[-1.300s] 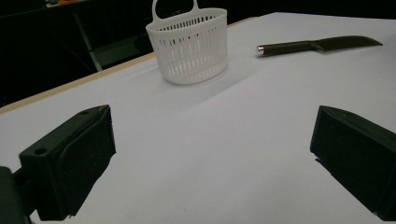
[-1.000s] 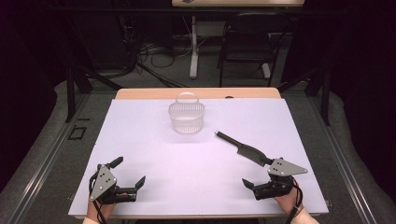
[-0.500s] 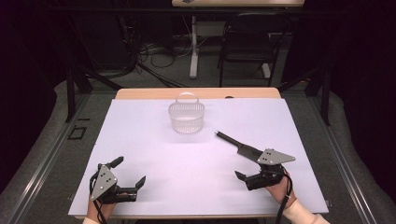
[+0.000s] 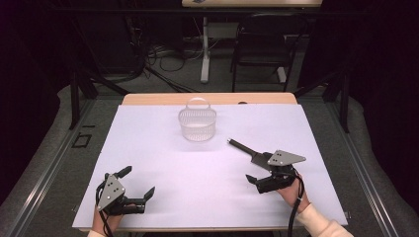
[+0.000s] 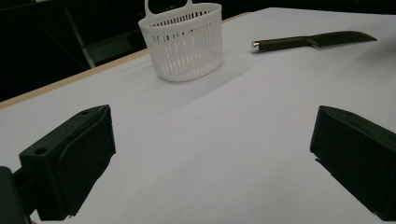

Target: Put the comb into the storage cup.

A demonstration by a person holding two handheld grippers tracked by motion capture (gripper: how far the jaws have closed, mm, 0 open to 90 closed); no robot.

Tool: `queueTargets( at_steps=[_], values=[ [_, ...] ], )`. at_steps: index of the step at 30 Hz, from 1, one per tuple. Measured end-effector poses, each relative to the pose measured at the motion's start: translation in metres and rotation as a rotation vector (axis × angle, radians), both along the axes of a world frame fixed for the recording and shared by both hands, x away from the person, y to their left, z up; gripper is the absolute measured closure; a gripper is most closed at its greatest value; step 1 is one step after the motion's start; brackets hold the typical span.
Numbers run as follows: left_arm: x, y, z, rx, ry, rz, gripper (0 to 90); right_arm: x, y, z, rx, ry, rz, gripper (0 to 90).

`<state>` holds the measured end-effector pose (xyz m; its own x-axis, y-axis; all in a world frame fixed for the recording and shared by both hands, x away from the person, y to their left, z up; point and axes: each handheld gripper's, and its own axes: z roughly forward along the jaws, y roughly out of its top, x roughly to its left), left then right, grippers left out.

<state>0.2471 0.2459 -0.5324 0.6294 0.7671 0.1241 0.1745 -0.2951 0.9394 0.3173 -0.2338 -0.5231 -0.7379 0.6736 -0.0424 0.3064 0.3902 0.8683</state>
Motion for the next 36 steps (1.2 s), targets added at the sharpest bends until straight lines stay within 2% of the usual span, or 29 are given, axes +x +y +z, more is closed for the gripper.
queueTargets(
  at_steps=[11, 17, 19, 36],
  values=[
    [-0.001, 0.0, 0.0, 0.006, -0.002, 0.003, 0.0, 0.017, 0.009, 0.001, -0.028, 0.014, 0.005, 0.0],
    [0.0, -0.001, 0.0, 0.004, -0.001, -0.002, 0.0, 0.028, 0.011, 0.003, -0.035, 0.02, -0.01, 0.0],
    [-0.001, -0.001, 0.0, 0.005, -0.001, -0.003, 0.0, 0.033, 0.013, 0.003, -0.055, 0.021, -0.033, 0.0],
    [-0.001, 0.0, 0.001, -0.003, -0.009, -0.006, 0.0, 0.069, 0.029, 0.01, -0.071, 0.037, -0.046, 0.0]
  ],
)
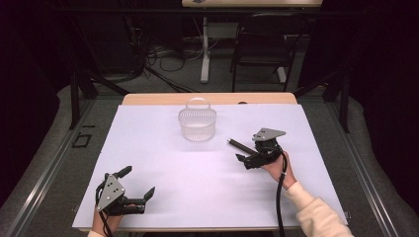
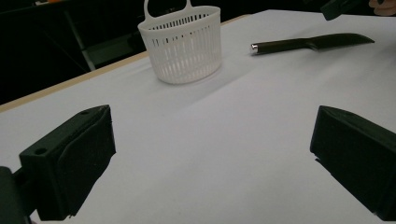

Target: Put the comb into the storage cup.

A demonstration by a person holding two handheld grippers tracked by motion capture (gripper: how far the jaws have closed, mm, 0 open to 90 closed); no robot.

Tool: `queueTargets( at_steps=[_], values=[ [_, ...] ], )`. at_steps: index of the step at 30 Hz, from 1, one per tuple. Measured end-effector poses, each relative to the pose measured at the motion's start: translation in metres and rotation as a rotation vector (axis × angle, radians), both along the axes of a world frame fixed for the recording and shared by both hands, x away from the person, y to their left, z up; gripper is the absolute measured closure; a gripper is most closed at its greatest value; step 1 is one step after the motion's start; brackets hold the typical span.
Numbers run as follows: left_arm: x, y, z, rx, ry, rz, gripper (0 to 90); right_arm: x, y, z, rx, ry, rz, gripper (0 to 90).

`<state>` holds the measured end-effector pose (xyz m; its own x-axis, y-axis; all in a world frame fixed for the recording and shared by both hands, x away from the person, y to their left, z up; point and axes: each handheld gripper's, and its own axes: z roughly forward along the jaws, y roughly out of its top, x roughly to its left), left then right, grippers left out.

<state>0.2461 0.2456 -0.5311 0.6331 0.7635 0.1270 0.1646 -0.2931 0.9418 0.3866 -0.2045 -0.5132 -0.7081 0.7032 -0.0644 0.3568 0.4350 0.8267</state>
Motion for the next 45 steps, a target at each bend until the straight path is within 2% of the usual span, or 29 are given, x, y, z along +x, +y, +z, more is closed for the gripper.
queueTargets(
  at_steps=[4, 11, 16, 21, 25, 28, 31, 32, 34, 35, 39, 42, 45],
  values=[
    [0.0, 0.0, 0.0, -0.001, -0.001, -0.004, 0.0, 0.008, 0.004, 0.002, -0.003, -0.006, -0.016, 0.0],
    [0.0, 0.001, 0.0, -0.007, 0.0, -0.001, 0.0, 0.024, 0.009, 0.0, 0.002, 0.024, -0.03, 0.0],
    [0.001, 0.0, 0.0, -0.005, 0.0, -0.009, 0.0, 0.033, 0.013, -0.001, -0.021, 0.032, -0.045, 3.3],
    [0.0, 0.001, 0.0, -0.007, -0.005, -0.002, 0.0, 0.042, 0.017, -0.001, -0.03, 0.041, -0.07, 13.5],
    [0.0, 0.001, 0.0, -0.011, -0.003, -0.003, 0.0, 0.047, 0.019, -0.001, -0.023, 0.04, -0.068, 17.0],
    [-0.001, 0.0, 0.001, -0.004, -0.007, -0.006, 0.0, 0.051, 0.021, 0.0, -0.025, 0.042, -0.075, 25.6],
    [0.0, 0.0, 0.001, -0.002, -0.003, -0.008, 0.0, 0.059, 0.025, -0.002, -0.032, 0.052, -0.07, 49.5],
    [0.001, 0.0, 0.001, -0.005, -0.004, -0.01, 0.0, 0.061, 0.026, -0.003, -0.028, 0.056, -0.043, 59.6],
    [0.001, 0.0, 0.001, -0.005, -0.003, -0.01, 0.0, 0.063, 0.028, -0.004, -0.03, 0.061, -0.031, 62.7],
    [0.001, 0.0, 0.001, -0.005, -0.002, -0.011, 0.0, 0.064, 0.03, -0.004, -0.04, 0.06, -0.035, 69.9],
    [0.0, 0.0, 0.001, -0.009, -0.004, -0.012, 0.0, 0.072, 0.034, -0.008, -0.066, 0.07, -0.05, 88.1],
    [0.0, 0.0, 0.001, -0.002, 0.0, -0.009, 0.0, 0.075, 0.036, -0.01, -0.072, 0.077, -0.036, 90.0],
    [0.0, 0.0, 0.001, 0.0, 0.001, -0.007, 0.0, 0.076, 0.04, -0.014, -0.109, 0.076, -0.037, 90.0]
  ],
)
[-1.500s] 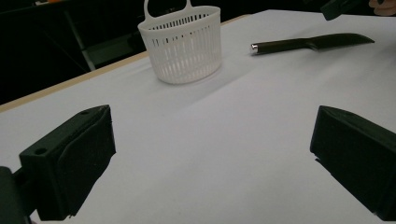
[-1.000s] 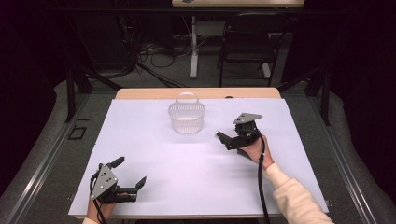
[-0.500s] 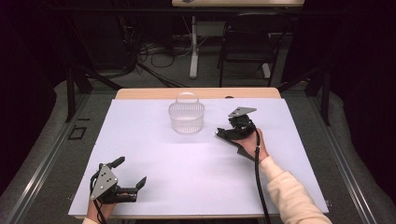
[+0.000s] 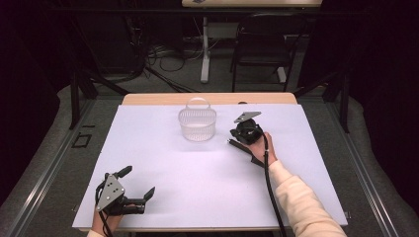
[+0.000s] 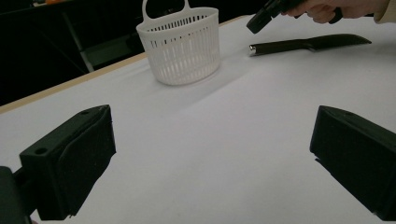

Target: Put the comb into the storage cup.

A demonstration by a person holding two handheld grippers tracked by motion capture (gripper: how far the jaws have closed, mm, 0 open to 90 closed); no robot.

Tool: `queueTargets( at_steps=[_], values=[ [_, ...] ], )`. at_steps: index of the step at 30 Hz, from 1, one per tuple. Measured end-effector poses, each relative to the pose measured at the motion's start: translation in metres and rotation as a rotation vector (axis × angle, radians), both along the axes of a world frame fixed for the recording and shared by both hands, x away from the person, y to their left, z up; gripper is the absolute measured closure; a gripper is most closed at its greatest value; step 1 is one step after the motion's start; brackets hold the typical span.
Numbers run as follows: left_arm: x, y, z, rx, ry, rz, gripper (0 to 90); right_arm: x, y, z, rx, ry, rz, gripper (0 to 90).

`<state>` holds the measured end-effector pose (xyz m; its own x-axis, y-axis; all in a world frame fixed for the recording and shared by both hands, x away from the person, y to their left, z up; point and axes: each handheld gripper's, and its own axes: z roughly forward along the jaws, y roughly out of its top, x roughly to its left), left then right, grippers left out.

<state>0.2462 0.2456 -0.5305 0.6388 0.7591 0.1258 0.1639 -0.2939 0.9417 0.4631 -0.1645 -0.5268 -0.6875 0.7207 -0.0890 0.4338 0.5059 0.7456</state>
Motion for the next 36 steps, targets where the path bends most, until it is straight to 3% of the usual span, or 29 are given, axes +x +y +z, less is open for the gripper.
queueTargets(
  at_steps=[8, 18, 36],
  values=[
    [-0.001, -0.001, 0.0, 0.005, -0.004, 0.002, 0.1, 0.005, 0.008, -0.007, -0.058, 0.0, 0.001, 90.0],
    [-0.002, 0.001, 0.0, 0.002, -0.002, 0.009, 0.3, 0.009, 0.014, -0.014, -0.083, 0.031, 0.015, 90.0],
    [0.004, -0.002, 0.001, 0.015, -0.006, 0.019, 0.2, -0.006, 0.021, -0.021, -0.09, 0.09, 0.052, 90.0]
  ],
)
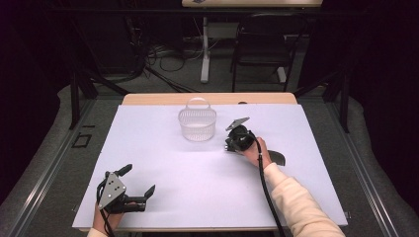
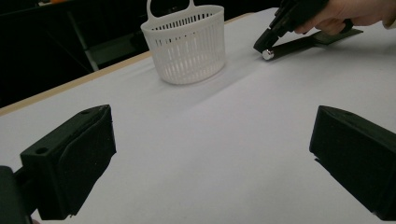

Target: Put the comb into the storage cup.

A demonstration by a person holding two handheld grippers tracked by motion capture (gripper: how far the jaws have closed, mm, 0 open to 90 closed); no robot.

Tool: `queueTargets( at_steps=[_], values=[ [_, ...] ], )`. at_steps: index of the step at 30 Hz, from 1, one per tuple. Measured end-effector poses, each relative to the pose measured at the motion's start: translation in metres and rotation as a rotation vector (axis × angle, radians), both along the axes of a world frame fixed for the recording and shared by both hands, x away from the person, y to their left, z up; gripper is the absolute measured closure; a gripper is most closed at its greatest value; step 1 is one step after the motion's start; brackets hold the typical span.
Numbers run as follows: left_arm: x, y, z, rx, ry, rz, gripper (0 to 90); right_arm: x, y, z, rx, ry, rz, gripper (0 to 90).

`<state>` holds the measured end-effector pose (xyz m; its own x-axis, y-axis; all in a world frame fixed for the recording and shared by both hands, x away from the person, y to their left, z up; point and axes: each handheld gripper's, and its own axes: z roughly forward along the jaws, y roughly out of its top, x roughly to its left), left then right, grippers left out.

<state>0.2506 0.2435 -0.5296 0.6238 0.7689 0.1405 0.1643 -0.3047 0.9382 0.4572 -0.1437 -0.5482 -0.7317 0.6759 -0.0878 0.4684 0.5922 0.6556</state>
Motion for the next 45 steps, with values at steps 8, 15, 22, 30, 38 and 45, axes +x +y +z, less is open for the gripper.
queueTargets(
  at_steps=[8, 15, 22, 30, 38, 45],
  values=[
    [0.0, -0.001, 0.0, 0.005, -0.002, -0.001, 0.2, -0.01, 0.004, 0.002, -0.012, 0.014, 0.029, 90.0],
    [0.0, -0.001, 0.0, 0.005, -0.002, -0.002, 0.2, -0.02, 0.003, 0.002, -0.025, 0.02, 0.058, 90.0],
    [0.0, -0.001, 0.0, 0.002, -0.001, -0.005, 0.1, -0.028, 0.004, 0.005, -0.03, 0.038, 0.076, 90.0],
    [0.0, -0.001, 0.0, 0.002, -0.002, -0.005, 0.0, -0.036, 0.002, 0.003, -0.055, 0.055, 0.093, 90.0],
    [0.0, -0.001, 0.0, 0.004, 0.001, -0.006, 0.0, -0.046, 0.003, 0.004, -0.071, 0.068, 0.11, 90.0],
    [0.0, -0.002, 0.0, 0.006, 0.001, -0.007, 0.0, -0.053, 0.0, 0.005, -0.093, 0.075, 0.111, 90.0]
  ],
)
